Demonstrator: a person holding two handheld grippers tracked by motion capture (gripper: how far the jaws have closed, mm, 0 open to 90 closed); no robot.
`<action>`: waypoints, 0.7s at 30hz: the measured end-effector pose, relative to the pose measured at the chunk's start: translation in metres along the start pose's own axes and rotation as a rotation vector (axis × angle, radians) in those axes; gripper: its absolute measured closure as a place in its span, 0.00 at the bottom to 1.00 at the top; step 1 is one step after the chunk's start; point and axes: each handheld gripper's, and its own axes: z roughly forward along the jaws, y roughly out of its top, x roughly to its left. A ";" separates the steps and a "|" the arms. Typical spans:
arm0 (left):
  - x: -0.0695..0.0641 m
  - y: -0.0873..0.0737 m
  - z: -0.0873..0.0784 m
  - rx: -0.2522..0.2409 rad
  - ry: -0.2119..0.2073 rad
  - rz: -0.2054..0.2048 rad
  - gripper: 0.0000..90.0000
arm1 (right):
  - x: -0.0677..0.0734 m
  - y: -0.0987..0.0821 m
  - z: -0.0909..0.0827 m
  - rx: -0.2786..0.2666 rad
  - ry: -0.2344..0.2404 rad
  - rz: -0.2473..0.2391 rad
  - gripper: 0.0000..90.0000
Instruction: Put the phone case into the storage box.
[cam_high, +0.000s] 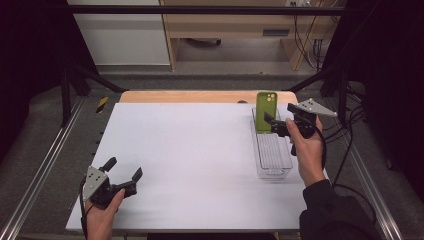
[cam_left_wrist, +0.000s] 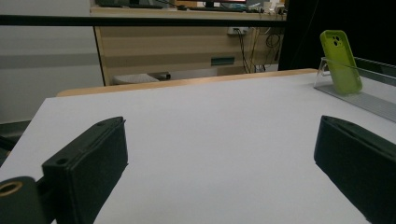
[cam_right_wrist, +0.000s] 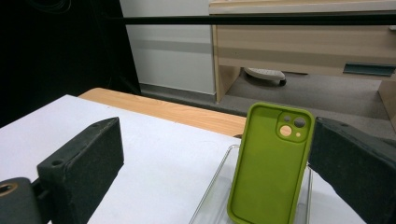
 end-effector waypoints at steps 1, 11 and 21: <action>0.000 0.000 0.000 0.002 0.000 0.002 0.02 | 0.000 0.000 -0.002 -0.004 0.002 0.001 0.04; 0.001 -0.001 0.000 0.009 0.002 0.000 0.02 | 0.001 -0.006 -0.021 -0.031 0.008 -0.011 0.05; 0.001 -0.001 0.000 0.014 0.001 0.006 0.02 | -0.003 -0.018 -0.038 -0.045 0.005 -0.016 0.05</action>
